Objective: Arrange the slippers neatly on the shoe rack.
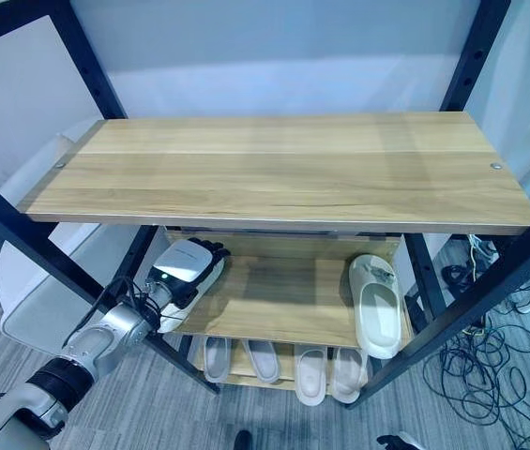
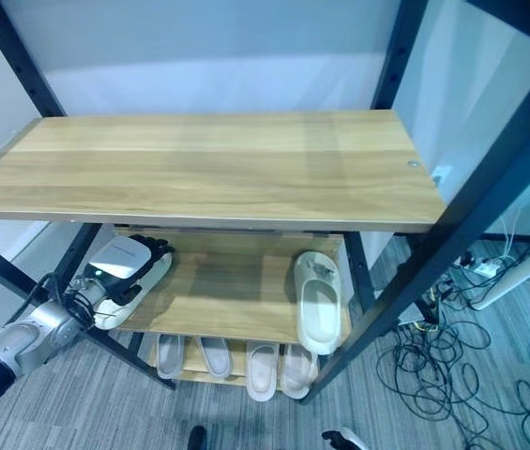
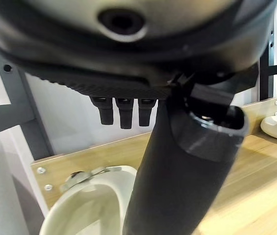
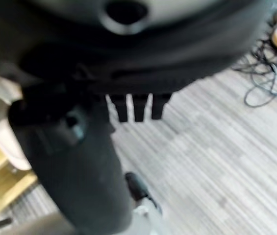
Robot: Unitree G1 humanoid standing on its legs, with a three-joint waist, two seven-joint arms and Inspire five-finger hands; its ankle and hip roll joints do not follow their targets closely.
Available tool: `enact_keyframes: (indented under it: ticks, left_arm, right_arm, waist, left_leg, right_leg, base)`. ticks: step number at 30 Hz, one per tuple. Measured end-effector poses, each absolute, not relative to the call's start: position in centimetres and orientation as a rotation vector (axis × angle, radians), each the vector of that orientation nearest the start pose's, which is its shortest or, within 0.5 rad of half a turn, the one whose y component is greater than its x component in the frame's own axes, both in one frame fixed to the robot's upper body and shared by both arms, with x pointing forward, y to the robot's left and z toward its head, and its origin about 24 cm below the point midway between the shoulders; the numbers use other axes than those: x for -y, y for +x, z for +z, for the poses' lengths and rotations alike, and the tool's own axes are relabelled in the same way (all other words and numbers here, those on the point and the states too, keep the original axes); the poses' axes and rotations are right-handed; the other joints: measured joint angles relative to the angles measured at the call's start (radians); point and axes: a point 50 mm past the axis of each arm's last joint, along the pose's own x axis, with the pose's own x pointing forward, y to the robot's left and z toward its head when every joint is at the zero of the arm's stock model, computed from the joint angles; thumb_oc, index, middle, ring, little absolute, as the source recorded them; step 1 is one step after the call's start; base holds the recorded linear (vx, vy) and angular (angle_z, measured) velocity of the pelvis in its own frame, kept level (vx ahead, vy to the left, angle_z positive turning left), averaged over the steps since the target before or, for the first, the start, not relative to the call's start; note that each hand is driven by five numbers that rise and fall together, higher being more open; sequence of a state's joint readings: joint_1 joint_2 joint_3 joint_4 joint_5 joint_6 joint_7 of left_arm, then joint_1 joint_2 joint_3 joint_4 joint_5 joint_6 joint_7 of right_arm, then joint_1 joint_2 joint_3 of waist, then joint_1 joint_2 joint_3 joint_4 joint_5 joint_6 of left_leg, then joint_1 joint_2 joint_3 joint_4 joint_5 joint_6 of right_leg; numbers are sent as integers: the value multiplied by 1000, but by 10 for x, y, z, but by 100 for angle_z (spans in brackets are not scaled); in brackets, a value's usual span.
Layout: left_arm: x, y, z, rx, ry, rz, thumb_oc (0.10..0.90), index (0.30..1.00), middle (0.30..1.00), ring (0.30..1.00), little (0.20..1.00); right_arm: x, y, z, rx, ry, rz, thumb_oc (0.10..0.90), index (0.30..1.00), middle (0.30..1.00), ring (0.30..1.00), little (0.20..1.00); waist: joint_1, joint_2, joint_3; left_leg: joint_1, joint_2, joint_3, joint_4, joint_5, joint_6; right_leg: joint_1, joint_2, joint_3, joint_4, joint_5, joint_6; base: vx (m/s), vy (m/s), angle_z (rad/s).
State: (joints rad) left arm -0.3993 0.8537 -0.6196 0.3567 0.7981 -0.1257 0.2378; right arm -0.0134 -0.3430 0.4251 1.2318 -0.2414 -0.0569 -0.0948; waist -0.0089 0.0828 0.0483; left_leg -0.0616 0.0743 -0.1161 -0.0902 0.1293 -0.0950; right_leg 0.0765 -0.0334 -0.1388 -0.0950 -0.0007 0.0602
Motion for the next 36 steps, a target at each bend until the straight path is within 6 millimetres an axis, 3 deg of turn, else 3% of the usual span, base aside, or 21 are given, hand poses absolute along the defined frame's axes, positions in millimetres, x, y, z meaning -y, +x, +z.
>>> enact_keyframes:
  ticks: [20, 36]
  left_arm:
    - [-254, 298, 52, 119, 1868, -375, 800, 900, 900, 900, 900]
    - [-248, 303, 50, 116, 1849, -292, 800, 900, 900, 900, 900]
  right_arm:
    - [252, 90, -156, -1166, -821, 276, 800, 900, 900, 900, 900]
    - [251, 93, -155, -1157, -823, 278, 800, 900, 900, 900, 900]
  waist:
    - [-4, 1, 2]
    - [-3, -7, 25]
  left_leg:
    - [-3, 0, 2, 0, 0, 0]
    - [-25, 0, 6, 0, 0, -1]
  right_leg:
    - [-4, 0, 2, -4, 0, 0]
    - [-28, -2, 5, 2, 2, -1]
  base:
    - [0, 0, 0]
    - [2, 1, 0]
